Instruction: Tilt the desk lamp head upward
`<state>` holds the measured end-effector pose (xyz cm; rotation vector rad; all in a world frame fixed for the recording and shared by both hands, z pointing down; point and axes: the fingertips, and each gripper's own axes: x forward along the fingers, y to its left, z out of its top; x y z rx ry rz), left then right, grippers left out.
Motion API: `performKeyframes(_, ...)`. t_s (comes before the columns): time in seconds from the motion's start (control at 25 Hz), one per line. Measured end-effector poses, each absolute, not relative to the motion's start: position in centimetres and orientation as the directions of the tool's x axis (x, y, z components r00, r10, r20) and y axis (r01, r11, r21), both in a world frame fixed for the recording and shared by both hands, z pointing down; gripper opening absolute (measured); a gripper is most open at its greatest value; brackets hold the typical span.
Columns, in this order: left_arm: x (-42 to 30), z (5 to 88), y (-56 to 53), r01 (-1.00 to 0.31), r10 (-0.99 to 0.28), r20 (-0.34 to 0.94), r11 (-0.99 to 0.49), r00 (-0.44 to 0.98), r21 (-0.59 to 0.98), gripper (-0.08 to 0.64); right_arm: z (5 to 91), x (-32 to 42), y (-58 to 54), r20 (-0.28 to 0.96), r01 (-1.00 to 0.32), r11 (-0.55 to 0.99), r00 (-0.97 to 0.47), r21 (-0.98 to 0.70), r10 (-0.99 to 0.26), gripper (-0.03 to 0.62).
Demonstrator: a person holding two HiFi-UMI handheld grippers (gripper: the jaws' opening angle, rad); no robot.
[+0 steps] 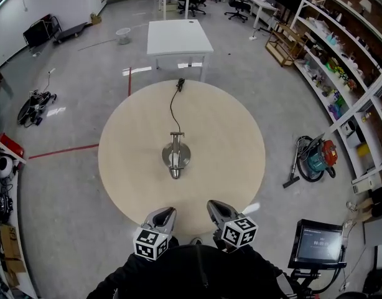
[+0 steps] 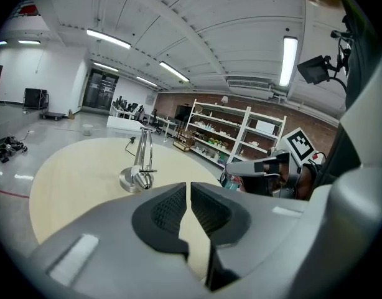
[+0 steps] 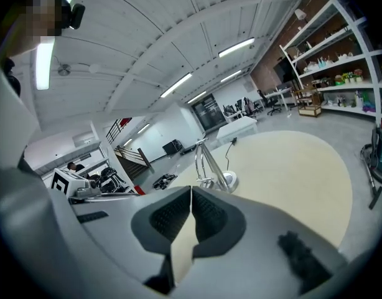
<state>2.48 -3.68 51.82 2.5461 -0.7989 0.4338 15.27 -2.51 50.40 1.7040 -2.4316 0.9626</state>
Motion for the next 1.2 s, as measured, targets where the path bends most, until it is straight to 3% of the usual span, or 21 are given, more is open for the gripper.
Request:
performKeyframes(0.36, 1.7, 52.7, -9.3, -0.552, -0.422, 0.388, -0.763, 0.819, 0.337, 0.031, 50.3, 14.6, -7.9, 0.370, -0.896, 0.155, -0.323, -0.417, -0.871, 0.006)
performKeyframes(0.6, 2.4, 53.1, -14.4, -0.502, -0.406, 0.335, -0.817, 0.850, 0.284, 0.031, 50.7, 16.5, -12.6, 0.375, -0.957, 0.109, -0.209, -0.269, -0.903, 0.006)
performKeyframes(0.76, 2.6, 53.9, -15.1, -0.503, -0.378, 0.376, -0.798, 0.846, 0.332, 0.031, 52.6, 17.4, -12.9, 0.476, -0.975, 0.122, -0.198, -0.185, -0.857, 0.006)
performKeyframes(1.0, 2.8, 55.1, -17.8, -0.553, -0.415, 0.419, -0.780, 0.807, 0.293, 0.035, 56.2, 18.5, -15.5, 0.527, -0.968, 0.175, -0.246, -0.182, -0.813, 0.006)
performKeyframes(1.2, 4.1, 55.7, -19.6, -0.589, -0.469, 0.413, -0.772, 0.781, 0.238, 0.060, 60.5, 17.3, -18.6, 0.559, -0.915, 0.331, -0.403, -0.231, -0.724, 0.040)
